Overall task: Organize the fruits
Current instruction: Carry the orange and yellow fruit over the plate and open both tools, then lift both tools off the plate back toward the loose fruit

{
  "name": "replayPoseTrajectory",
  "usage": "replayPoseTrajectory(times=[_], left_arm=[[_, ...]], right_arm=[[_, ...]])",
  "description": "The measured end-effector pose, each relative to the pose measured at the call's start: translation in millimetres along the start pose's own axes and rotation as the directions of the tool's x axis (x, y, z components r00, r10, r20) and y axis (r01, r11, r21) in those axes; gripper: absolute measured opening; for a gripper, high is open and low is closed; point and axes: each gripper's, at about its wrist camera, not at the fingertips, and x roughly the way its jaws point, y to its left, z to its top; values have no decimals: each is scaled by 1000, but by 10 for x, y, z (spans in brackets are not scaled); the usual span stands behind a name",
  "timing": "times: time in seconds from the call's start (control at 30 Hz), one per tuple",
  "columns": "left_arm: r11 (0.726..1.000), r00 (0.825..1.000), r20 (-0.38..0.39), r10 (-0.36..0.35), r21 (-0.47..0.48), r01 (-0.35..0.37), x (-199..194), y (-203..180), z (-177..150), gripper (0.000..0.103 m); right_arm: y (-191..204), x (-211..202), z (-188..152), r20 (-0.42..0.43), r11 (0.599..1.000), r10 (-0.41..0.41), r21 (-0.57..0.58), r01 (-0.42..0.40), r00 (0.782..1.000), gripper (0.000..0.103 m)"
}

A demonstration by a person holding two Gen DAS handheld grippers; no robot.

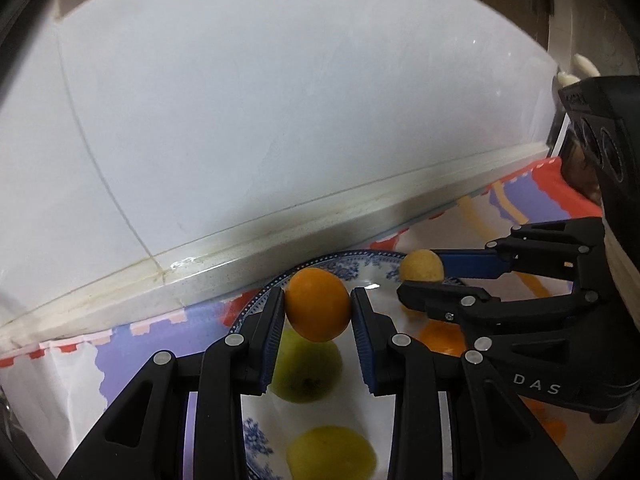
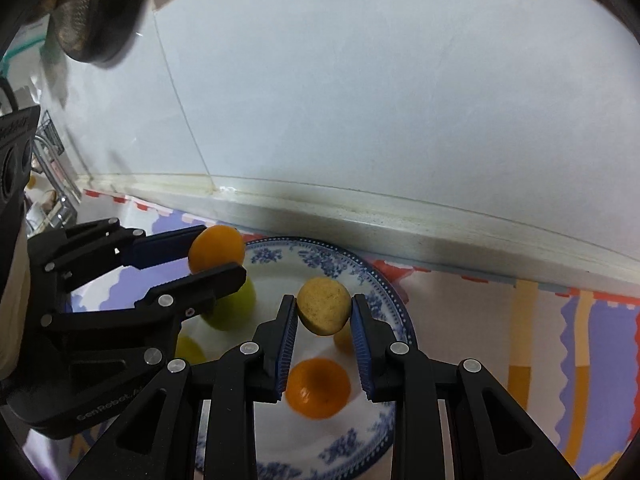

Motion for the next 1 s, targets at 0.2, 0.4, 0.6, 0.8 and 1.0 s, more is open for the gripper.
replayPoseTrajectory(times=[0.2, 0.4, 0.6, 0.8, 1.0], left_arm=[[1000, 999, -30, -15, 11, 15, 163, 9, 12, 33], [1000, 999, -26, -21, 11, 22, 146, 21, 10, 34], [1000, 1000, -10, -8, 4, 8, 49, 11, -27, 37], [1000, 1000, 24, 20, -23, -19, -198, -12, -69, 38], [998, 996, 69, 59, -31, -57, -542, -82, -81, 41]], right_arm=[[-37, 160, 4, -22, 1000, 4, 7, -4, 1000, 28], [-32, 210, 4, -26, 1000, 1, 6, -1, 1000, 28], [-9, 130, -14, -11, 1000, -2, 0, 2, 1000, 29], [75, -72, -69, 24, 1000, -11, -12, 11, 1000, 29], [144, -348, -89, 67, 1000, -17, -8, 17, 998, 29]])
